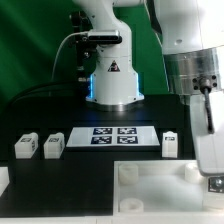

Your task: Assemble one leg

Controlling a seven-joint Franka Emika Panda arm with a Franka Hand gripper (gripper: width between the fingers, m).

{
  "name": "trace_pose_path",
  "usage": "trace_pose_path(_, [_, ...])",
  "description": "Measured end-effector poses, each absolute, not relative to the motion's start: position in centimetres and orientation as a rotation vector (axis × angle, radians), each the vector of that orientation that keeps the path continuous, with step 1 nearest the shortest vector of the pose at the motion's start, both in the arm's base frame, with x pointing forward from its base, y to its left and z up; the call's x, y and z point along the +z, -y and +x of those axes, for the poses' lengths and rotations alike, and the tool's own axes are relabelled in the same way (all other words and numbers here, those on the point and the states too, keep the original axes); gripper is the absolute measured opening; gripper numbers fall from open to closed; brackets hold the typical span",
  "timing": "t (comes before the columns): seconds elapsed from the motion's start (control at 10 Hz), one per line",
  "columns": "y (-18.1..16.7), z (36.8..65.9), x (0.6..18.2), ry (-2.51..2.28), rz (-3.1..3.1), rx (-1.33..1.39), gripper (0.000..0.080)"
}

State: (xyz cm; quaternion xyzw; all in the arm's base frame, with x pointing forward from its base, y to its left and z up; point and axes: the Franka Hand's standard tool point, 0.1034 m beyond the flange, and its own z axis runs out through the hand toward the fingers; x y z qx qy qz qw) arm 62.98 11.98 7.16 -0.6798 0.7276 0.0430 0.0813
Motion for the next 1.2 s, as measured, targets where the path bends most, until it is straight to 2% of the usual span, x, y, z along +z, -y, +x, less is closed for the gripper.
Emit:
trace_pose_path(0.1, [-12.01,62.72,7.24,-1.976,-2.227,0.129,0.0557])
trace_pose_path(0.2, [-11.93,62.76,7.28,-1.8,-2.364,0.108,0.0633])
trace_pose_path(0.6, [-11.68,62.64,7.18,-1.324,-2.676,0.066,0.0649])
trace_pose_path(0.7, [-11.67,62.77,7.64,-1.009,-2.847,0.057,0.0648])
trace_pose_path(0.8, [-11.51,63.39,8.13,-0.491,-2.997,-0.006,0.0648])
trace_pose_path(1.0, [-11.46,63.29,8.0,-0.486,-2.997,-0.003,0.0648])
trace_pose_path(1.1, [-11.45,63.29,8.0,-0.539,-2.988,0.0,0.056])
trace_pose_path(1.2, [-11.49,63.28,7.99,-0.659,-2.963,0.007,0.056])
